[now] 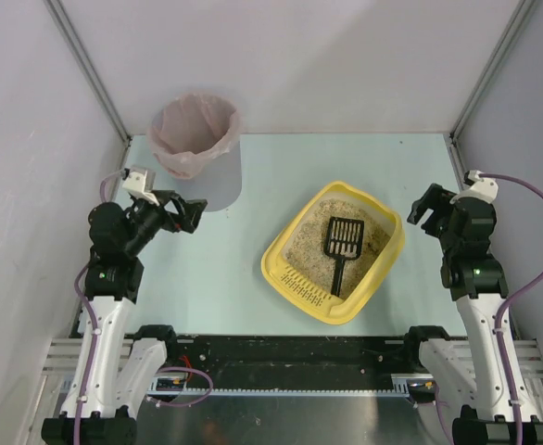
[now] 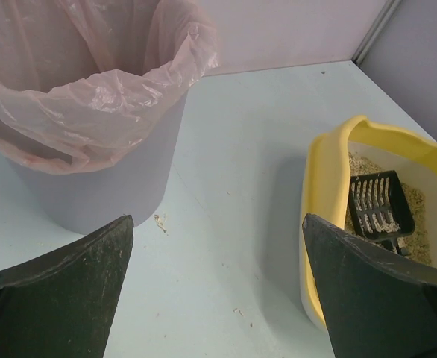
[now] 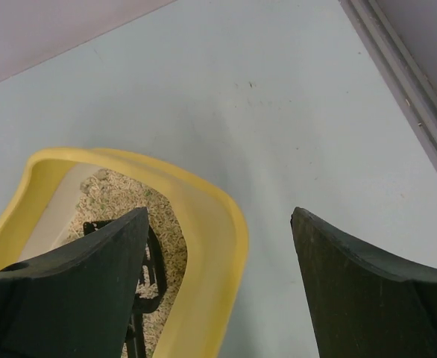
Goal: Clean the litter box
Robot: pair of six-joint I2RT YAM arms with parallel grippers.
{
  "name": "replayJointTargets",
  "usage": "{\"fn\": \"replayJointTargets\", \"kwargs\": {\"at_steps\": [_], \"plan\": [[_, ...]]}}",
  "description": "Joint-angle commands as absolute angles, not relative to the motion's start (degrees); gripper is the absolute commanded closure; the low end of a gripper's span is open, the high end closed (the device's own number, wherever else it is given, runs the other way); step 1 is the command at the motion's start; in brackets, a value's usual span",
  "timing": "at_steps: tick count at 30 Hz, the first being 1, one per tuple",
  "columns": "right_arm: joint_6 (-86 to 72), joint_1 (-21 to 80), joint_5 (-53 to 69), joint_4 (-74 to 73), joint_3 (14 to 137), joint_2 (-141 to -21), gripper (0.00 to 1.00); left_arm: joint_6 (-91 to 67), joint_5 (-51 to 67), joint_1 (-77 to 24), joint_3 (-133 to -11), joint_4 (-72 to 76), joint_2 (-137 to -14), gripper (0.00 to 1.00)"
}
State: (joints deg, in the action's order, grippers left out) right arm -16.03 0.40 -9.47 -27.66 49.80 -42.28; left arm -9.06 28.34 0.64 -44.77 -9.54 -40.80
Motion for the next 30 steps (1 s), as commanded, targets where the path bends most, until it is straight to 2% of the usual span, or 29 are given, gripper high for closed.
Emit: {"fn": "replayJointTargets", "kwargs": {"at_steps": [1,8,13,16,17,22,26,30], "plan": [[-17.0,0.4,-8.0,-27.1,51.2,-40.3,0.17,-9.9,26.3,0.4,-45.4,-7.6,-39.8,0.00],[-17.4,0.4,-7.9,-27.6,51.2,-39.0,0.17,-10.6,22.8,0.5,-45.5,-7.7,-39.0,0.00],[-17.6,0.4,-8.3,-29.1,51.1,-38.5,0.17,-8.3,15.2,0.5,-44.0,-8.2,-37.4,0.00],[-17.3,0.4,-9.4,-28.9,50.5,-37.8,0.17,-5.2,13.3,-5.6,-43.9,-8.3,-37.2,0.05],[-17.5,0.4,-9.8,-28.9,50.1,-37.4,0.17,-3.5,9.4,-7.7,-43.9,-8.8,-37.4,0.06],[-18.9,0.4,-8.6,-27.5,48.4,-36.3,0.17,-1.0,0.1,-27.8,-47.4,-13.0,-43.2,0.08],[-19.7,0.4,-7.1,-26.7,48.3,-36.8,0.17,-4.7,-7.1,-43.5,-53.0,-15.4,-53.2,0.11],[-20.1,0.5,-6.9,-27.2,48.3,-37.0,0.17,-12.9,-12.6,-53.1,-58.1,-16.2,-61.4,0.12]]}}
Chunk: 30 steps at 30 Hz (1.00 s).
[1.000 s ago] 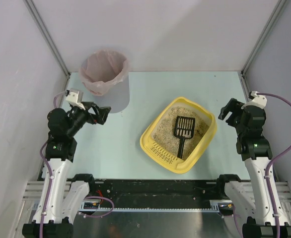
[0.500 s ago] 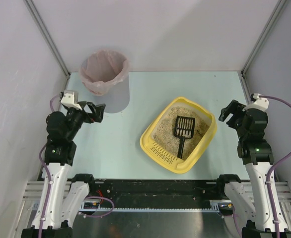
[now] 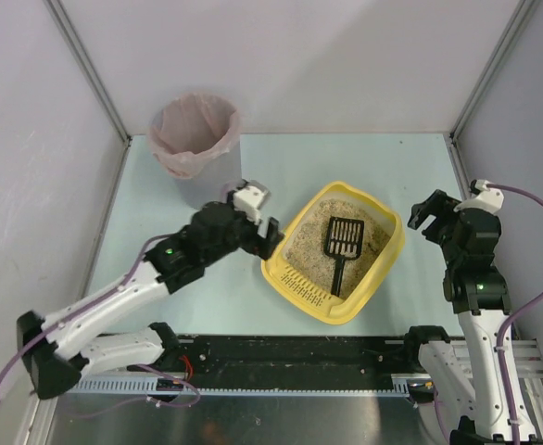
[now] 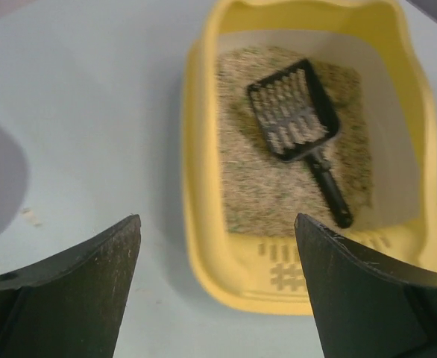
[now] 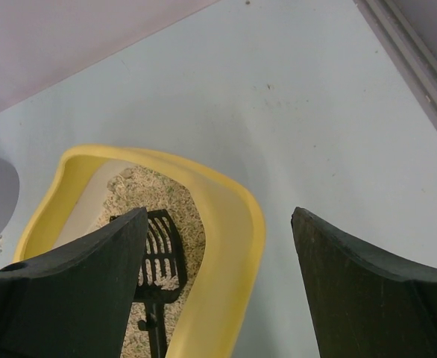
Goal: Clean the litter box
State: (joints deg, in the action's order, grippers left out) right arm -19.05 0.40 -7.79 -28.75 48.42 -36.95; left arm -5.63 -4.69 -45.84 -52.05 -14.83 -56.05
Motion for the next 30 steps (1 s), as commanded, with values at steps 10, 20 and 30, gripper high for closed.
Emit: {"fn": "replayJointTargets", "kwargs": {"at_steps": [10,20,30], "plan": [[-19.2,0.4,-8.7,-28.7,48.1,-36.6,0.17,-34.7,-14.2,-64.1,-68.5,-16.2,-83.1,0.30],[-19.8,0.4,-7.4,-27.9,46.8,-35.6,0.18,-35.9,-13.5,-69.3,-75.0,-16.2,-100.5,0.37],[-19.7,0.4,-8.4,-27.7,46.8,-33.4,0.17,-33.4,-14.7,-69.3,-80.2,-16.2,-109.2,0.41]]}}
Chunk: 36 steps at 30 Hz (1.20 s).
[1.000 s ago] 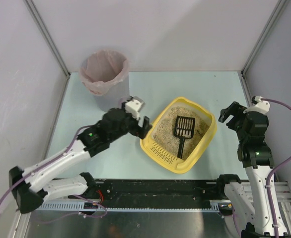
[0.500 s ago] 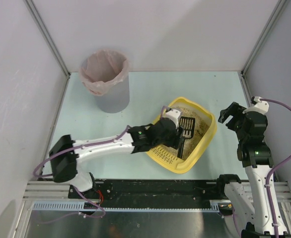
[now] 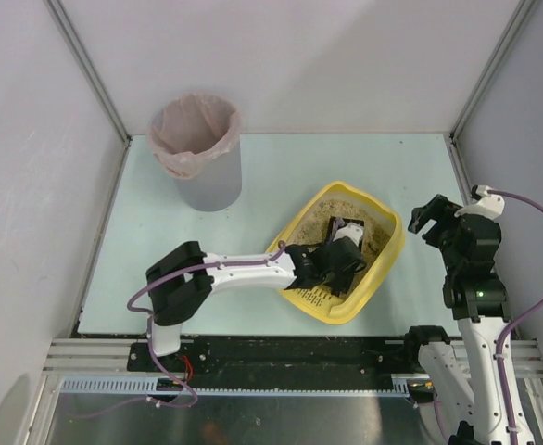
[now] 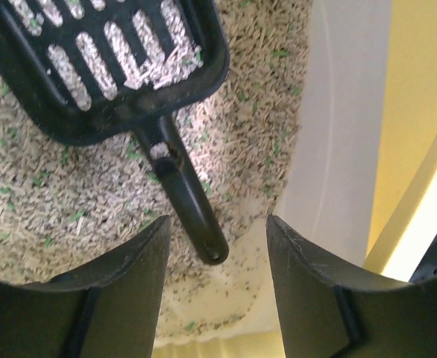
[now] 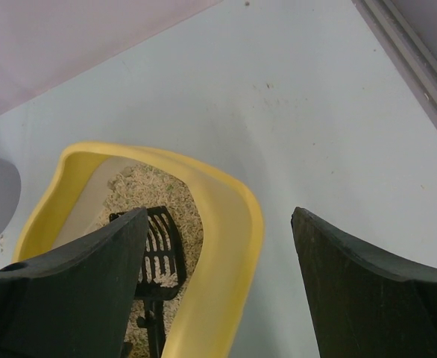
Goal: Clean the litter box
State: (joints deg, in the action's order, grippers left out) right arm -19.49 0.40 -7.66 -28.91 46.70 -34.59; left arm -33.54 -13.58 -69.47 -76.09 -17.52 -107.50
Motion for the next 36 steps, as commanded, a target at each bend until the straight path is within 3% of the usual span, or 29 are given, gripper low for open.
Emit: {"fn": "replayJointTargets", "kwargs": {"at_steps": [1,16,28,32,36], "plan": [[-19.7,0.4,-8.6,-27.7,46.7,-33.3,0.17,-33.1,-14.5,-69.3,-80.5,-16.2,-109.7,0.42],[-19.8,0.4,-9.6,-27.3,46.8,-33.3,0.19,-32.0,-16.3,-66.3,-84.0,-16.2,-114.7,0.47],[-19.9,0.4,-10.3,-27.5,46.8,-33.0,0.23,-28.4,-19.2,-65.2,-86.2,-16.2,-115.7,0.75],[-19.8,0.4,-10.2,-27.6,46.8,-33.2,0.23,-25.4,-19.7,-65.0,-86.2,-16.6,-114.2,1.00],[-19.8,0.4,-10.2,-27.6,46.8,-33.0,0.24,-21.4,-19.1,-64.2,-86.0,-18.1,-112.3,1.00]]}}
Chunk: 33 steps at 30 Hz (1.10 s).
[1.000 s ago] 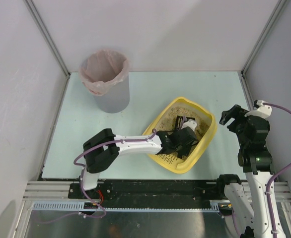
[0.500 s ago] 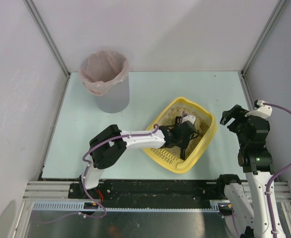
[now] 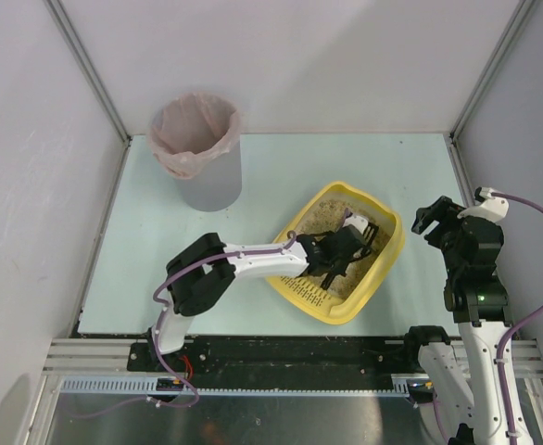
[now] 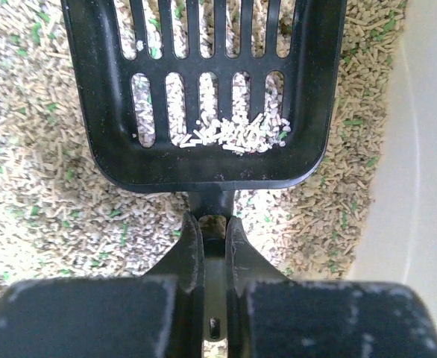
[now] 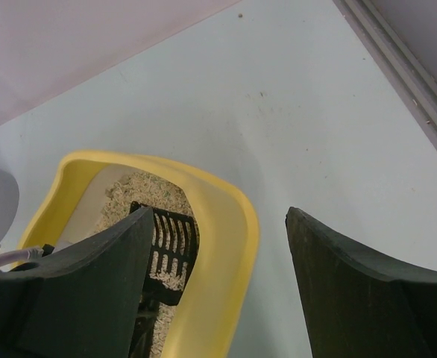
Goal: Clean the litter box
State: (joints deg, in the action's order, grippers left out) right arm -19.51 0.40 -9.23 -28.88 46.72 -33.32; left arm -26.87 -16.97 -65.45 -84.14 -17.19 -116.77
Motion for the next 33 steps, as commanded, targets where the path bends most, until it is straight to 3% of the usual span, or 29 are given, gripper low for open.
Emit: {"fn": "replayJointTargets", "kwargs": {"at_steps": [1,16,33], "plan": [[-19.8,0.4,-10.2,-27.6,46.8,-33.0,0.24,-20.7,-19.2,-64.2,-85.8,-18.7,-111.9,1.00],[-19.2,0.4,-7.1,-26.9,46.8,-34.2,0.25,-9.2,-18.4,-64.2,-81.4,-20.1,-101.7,1.00],[-15.4,0.4,23.0,-27.0,53.3,-47.5,0.30,-1.1,-2.0,-64.2,-79.5,-24.8,-91.4,1.00]]}}
